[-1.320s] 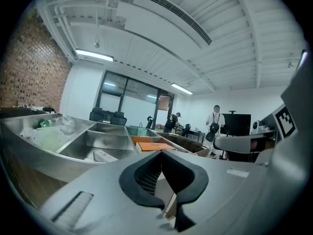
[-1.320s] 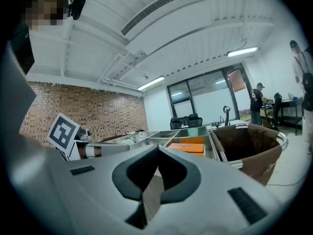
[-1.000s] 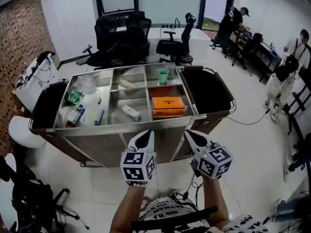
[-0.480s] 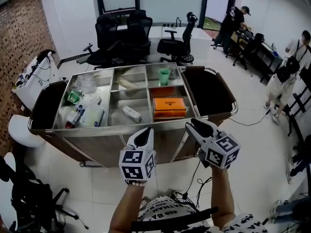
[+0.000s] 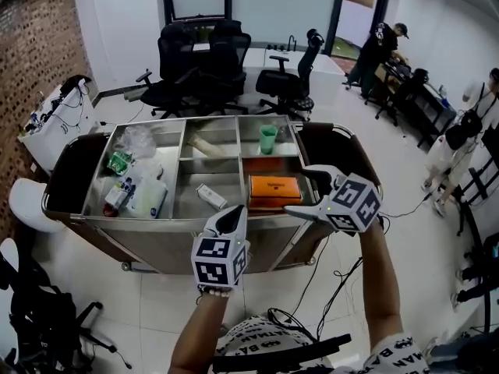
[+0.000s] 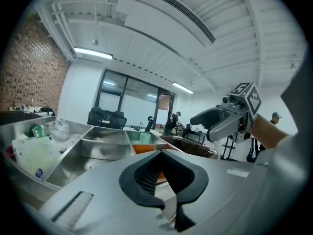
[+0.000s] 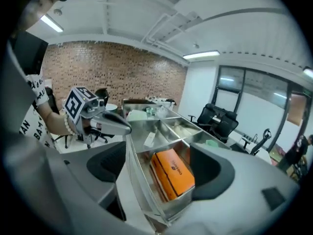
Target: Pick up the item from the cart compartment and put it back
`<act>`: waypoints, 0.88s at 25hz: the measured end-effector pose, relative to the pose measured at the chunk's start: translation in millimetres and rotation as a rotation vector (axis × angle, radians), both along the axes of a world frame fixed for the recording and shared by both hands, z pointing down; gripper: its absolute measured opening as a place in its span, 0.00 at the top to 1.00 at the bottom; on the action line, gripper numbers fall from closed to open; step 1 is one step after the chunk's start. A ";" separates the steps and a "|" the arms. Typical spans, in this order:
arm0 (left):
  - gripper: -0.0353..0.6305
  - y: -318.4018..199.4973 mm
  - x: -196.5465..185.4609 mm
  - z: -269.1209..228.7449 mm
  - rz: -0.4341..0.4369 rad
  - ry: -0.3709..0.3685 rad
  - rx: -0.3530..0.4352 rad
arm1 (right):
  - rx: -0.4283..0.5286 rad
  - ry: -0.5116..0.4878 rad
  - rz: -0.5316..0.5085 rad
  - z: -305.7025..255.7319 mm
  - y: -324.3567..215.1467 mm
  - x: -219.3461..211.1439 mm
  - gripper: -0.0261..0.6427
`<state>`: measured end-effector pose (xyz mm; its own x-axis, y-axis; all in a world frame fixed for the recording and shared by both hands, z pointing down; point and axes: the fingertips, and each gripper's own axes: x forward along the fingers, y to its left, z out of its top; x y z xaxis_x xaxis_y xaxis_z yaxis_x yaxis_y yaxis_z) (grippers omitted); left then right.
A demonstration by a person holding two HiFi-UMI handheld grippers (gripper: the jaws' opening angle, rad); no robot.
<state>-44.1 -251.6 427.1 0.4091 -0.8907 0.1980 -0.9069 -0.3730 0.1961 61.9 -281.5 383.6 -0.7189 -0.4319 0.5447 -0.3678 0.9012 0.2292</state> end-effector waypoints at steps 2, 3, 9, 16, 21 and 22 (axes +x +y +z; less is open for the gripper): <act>0.94 -7.1 -0.2 -5.4 -0.005 0.000 -0.011 | -0.030 0.075 -0.040 8.1 -11.2 -4.9 0.32; 0.94 -10.2 -0.1 -6.9 -0.006 0.000 -0.020 | -0.050 0.105 -0.057 14.2 -16.7 -7.3 0.32; 0.94 -25.2 2.0 -10.0 0.004 -0.015 -0.050 | -0.123 0.315 -0.112 68.0 -55.7 -11.7 0.27; 0.94 -25.6 -2.4 -1.5 -0.001 -0.022 -0.072 | -0.163 0.494 -0.137 116.0 -78.3 -17.9 0.27; 0.94 -23.3 -8.4 10.1 -0.006 -0.025 -0.095 | -0.168 0.615 -0.138 147.3 -90.4 -17.6 0.27; 0.94 -22.3 -8.9 11.8 -0.005 -0.024 -0.100 | -0.170 0.638 -0.141 152.5 -92.3 -17.3 0.27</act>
<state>-53.0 -273.9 438.9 0.3984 -0.8681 0.2961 -0.9138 -0.3477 0.2101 44.5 -373.8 536.1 -0.2771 -0.2284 0.9333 -0.0836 0.9734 0.2133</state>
